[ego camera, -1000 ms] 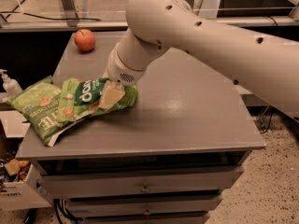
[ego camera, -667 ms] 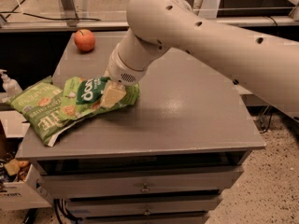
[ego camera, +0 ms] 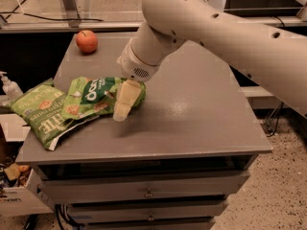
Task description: Move green rice chip bag near green jalapeno chip bag
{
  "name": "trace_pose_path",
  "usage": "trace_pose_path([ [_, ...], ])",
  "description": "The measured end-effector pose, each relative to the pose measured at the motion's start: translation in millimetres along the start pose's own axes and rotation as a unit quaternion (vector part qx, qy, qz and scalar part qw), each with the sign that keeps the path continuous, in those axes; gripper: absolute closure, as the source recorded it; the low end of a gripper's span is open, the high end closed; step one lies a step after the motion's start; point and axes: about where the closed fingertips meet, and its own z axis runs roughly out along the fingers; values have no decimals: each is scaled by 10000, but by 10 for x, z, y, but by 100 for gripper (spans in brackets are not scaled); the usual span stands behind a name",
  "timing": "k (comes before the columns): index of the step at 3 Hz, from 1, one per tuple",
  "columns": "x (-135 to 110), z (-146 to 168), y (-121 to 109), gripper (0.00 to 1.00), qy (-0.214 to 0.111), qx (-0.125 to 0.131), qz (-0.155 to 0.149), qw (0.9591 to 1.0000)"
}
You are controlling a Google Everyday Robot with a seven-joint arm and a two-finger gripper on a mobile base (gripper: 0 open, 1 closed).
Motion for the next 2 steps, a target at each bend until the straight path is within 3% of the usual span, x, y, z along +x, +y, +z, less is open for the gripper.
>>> trace_pose_path([
  [1,214,-369,-71,0,-111,-31,168,9998],
  [2,776,-936,-158,0,-143,148,482,9986],
])
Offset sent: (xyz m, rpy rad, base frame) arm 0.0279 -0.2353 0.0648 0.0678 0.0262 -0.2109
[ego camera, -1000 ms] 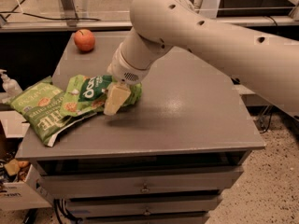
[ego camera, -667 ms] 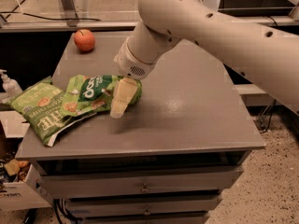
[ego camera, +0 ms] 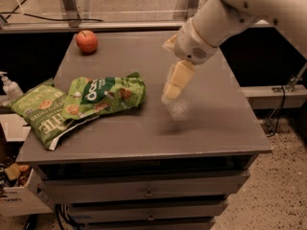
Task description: Move green rice chip bag near green jalapeno chip bag
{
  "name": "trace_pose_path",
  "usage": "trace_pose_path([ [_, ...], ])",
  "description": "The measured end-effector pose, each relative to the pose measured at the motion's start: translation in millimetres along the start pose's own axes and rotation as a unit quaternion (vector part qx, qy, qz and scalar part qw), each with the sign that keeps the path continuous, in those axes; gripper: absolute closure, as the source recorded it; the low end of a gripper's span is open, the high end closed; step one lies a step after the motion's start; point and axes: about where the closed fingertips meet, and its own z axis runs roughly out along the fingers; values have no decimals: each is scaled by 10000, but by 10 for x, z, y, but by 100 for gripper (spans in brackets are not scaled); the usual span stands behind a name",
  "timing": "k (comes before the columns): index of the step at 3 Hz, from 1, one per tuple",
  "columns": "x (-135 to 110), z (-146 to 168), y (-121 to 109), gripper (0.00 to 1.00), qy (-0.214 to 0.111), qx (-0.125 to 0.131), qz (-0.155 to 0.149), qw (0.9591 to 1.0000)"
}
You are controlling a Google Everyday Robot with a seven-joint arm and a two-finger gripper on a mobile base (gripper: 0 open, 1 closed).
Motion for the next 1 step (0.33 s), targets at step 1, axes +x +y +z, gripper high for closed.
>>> trace_pose_path([
  [1,30,-70,-22,0,1,42,16,10000],
])
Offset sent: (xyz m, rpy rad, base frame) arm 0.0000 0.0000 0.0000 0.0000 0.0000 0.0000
